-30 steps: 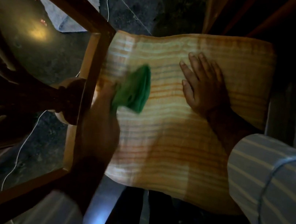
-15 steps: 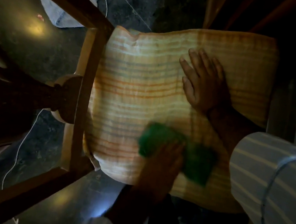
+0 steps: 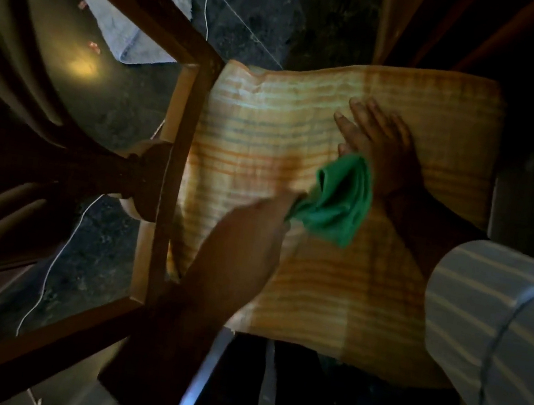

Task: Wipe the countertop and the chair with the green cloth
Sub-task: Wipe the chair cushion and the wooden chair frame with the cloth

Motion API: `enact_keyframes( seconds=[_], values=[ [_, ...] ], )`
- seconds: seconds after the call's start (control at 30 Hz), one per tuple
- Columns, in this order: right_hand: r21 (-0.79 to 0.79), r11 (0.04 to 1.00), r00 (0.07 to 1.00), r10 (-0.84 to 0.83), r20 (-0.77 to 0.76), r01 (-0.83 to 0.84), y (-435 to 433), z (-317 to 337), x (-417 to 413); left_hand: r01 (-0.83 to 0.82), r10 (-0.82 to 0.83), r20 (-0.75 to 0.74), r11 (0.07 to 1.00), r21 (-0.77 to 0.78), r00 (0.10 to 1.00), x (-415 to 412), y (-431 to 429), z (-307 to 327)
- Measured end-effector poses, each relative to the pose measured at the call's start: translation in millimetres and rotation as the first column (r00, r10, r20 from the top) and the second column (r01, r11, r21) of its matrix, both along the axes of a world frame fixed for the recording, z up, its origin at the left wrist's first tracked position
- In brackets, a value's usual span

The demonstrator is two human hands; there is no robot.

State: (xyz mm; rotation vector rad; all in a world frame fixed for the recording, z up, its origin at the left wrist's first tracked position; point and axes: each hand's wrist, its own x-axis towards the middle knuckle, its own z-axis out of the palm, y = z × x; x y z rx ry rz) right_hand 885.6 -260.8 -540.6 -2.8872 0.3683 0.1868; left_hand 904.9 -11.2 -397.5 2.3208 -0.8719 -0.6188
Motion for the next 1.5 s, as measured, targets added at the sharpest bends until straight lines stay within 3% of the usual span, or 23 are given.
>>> enact_keyframes(
  seconds=[0.1,0.2,0.3,0.37,0.47,0.53,0.57,0.7,0.77,0.87,0.93,1.0,1.1,1.27,1.4,1.5],
  values=[
    [0.169,0.982,0.995,-0.072,-0.062,0.081,-2.9,9.7,5.7,-0.089,0.086,0.150,0.996,0.015,0.985,23.9,-17.3,-14.3],
    [0.398,0.888,0.972,-0.231,-0.050,0.231,-2.1,24.1,18.3,-0.001,-0.035,0.239,0.989,0.150,0.970,17.5,-10.7,-67.9],
    [0.509,0.769,0.900,-0.435,-0.027,0.387,15.7,38.7,9.8,0.188,-0.264,0.182,0.917,0.351,0.947,-6.2,2.6,-108.6],
    [0.480,0.770,0.895,-0.440,-0.077,0.420,35.1,42.6,-9.1,0.236,-0.304,0.116,0.888,0.394,0.946,-13.2,5.5,-113.0],
    [0.458,0.785,0.907,-0.392,-0.155,0.418,57.5,47.5,-28.1,0.044,-0.069,0.100,0.973,0.227,0.993,3.1,2.3,-102.9],
    [0.445,0.777,0.895,-0.373,-0.245,0.445,64.0,51.4,-28.8,-0.170,0.099,0.250,0.945,0.279,0.963,19.2,7.0,-102.1],
    [0.442,0.761,0.879,-0.383,-0.286,0.475,64.8,52.7,-26.9,-0.250,0.169,0.253,0.910,0.332,0.952,27.9,10.3,-102.9],
    [0.472,0.670,0.813,-0.389,-0.434,0.573,56.2,56.9,-12.8,-0.356,0.384,0.000,0.855,0.378,0.923,57.7,17.0,-107.7],
    [0.510,0.605,0.786,-0.389,-0.480,0.611,54.8,60.8,-8.2,-0.453,0.530,-0.206,0.829,0.327,0.822,68.1,15.6,-99.7],
    [0.651,0.329,0.711,-0.503,-0.492,0.684,59.4,67.1,-10.3,-0.577,0.593,-0.481,0.791,0.201,0.646,70.9,14.9,-75.6],
    [0.759,0.114,0.676,-0.552,-0.489,0.641,66.9,85.5,-11.5,-0.616,0.595,-0.501,0.774,0.147,0.628,74.4,13.3,-50.2],
    [0.815,0.005,0.667,-0.577,-0.472,0.580,73.1,107.2,-8.8,-0.597,0.594,-0.388,0.792,0.129,0.704,77.8,13.1,-21.6],
    [0.868,-0.043,0.678,-0.606,-0.416,0.495,79.4,149.4,5.8,-0.552,0.563,-0.104,0.826,0.111,0.820,86.2,18.4,35.9],
    [0.928,-0.167,0.737,-0.567,-0.368,0.335,93.5,223.9,42.4,-0.660,0.656,0.084,0.750,0.030,0.750,107.5,32.8,155.5],
    [0.925,-0.330,0.781,-0.519,-0.347,0.191,121.0,275.4,67.6,-0.595,0.578,0.326,0.802,-0.055,0.748,110.5,46.2,249.0],
    [0.911,-0.386,0.804,-0.490,-0.338,0.148,151.1,298.0,80.7,-0.431,0.393,0.586,0.899,-0.082,0.708,109.7,63.1,301.8]
  ],
)
